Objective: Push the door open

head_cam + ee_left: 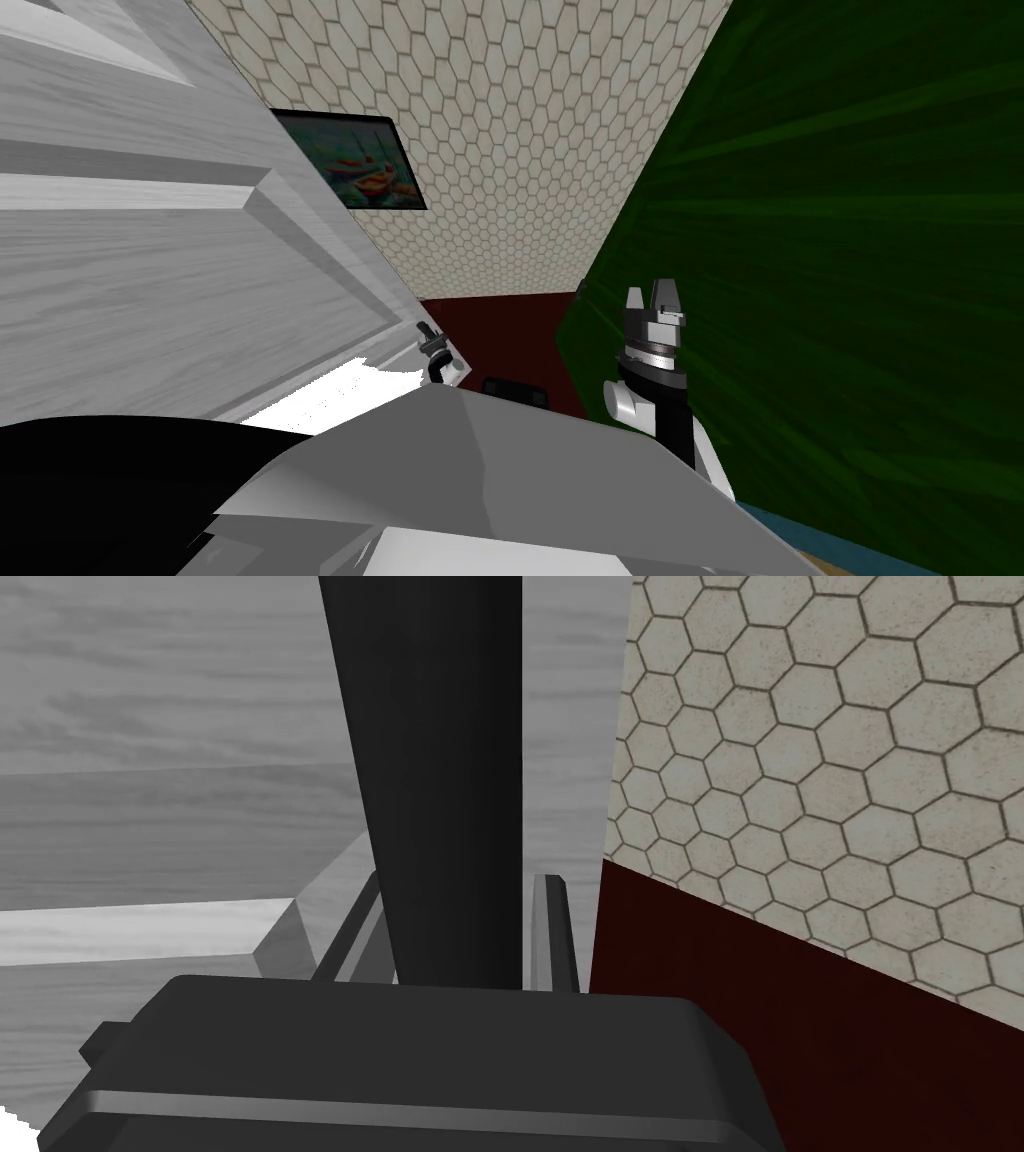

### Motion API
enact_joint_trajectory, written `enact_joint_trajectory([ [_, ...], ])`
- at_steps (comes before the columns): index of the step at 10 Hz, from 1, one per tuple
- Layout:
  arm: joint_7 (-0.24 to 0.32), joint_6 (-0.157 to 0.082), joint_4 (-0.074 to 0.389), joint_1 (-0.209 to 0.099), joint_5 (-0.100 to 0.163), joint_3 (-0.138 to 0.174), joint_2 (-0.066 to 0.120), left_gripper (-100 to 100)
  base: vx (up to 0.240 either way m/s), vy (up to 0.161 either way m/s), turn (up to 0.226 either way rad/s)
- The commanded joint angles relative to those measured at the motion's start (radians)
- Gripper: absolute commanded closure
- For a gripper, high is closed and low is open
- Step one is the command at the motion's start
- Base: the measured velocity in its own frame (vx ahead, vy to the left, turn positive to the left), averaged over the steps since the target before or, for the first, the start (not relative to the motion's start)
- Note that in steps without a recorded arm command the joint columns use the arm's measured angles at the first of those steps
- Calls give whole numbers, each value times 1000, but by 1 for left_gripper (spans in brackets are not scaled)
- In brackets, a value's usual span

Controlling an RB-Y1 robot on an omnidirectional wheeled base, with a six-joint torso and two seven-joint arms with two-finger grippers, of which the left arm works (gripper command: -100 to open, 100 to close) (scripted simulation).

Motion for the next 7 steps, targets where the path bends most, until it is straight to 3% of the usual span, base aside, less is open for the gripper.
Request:
enact_joint_trajectory([
  [1,1,-25,5,10,26,35,19,100,92,56,-96],
  [6,-18,-36,-28,45,78,89,16,100,105,66,-69],
  [7,-18,-36,-21,45,78,89,16,100,50,47,-22],
])
